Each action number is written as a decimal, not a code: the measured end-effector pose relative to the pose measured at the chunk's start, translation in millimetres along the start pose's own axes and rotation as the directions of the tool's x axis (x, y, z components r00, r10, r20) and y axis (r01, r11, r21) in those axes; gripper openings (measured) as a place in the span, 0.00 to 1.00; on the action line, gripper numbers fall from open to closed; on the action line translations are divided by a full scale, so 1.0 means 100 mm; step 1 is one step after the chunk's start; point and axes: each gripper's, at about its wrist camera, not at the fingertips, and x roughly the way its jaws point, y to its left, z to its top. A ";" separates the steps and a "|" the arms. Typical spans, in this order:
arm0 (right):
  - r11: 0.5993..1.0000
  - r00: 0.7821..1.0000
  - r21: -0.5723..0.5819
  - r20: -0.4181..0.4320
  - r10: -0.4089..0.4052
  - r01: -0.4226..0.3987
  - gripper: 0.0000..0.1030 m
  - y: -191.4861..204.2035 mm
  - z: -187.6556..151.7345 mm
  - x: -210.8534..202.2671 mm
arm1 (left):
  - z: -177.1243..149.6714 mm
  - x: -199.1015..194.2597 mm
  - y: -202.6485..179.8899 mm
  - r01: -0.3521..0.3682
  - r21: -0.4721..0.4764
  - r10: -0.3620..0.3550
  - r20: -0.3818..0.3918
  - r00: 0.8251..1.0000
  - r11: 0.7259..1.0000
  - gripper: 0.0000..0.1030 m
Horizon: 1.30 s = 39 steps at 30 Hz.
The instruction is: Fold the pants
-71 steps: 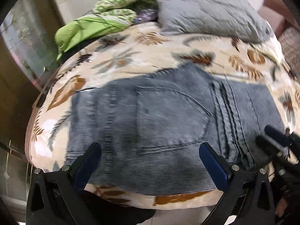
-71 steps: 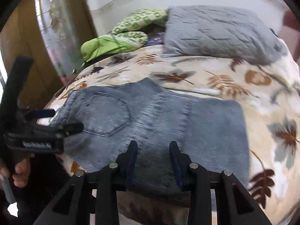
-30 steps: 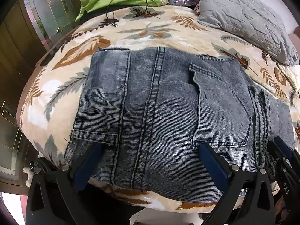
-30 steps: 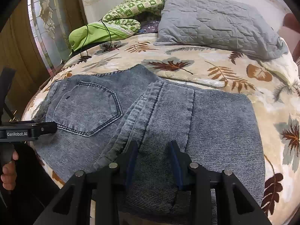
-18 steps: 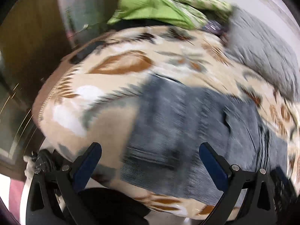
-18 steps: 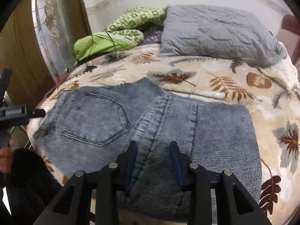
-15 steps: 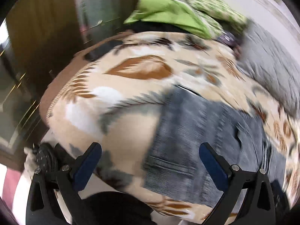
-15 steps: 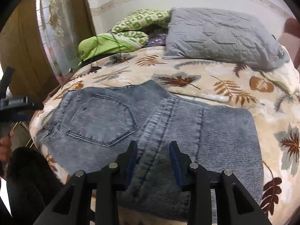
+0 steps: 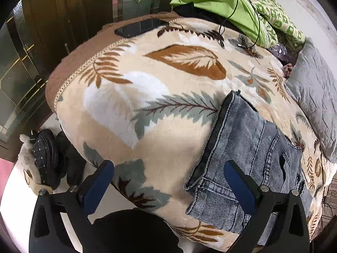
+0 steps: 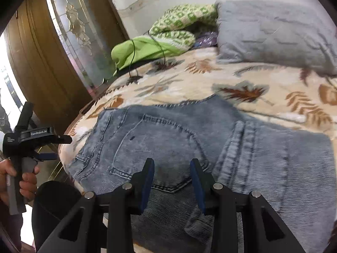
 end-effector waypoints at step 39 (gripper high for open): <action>0.997 0.993 0.068 -0.113 0.040 -0.033 0.38 -0.14 -0.14 0.24 | -0.02 0.48 -0.25 0.258 -0.039 -0.260 -0.207 0.943 0.965 0.69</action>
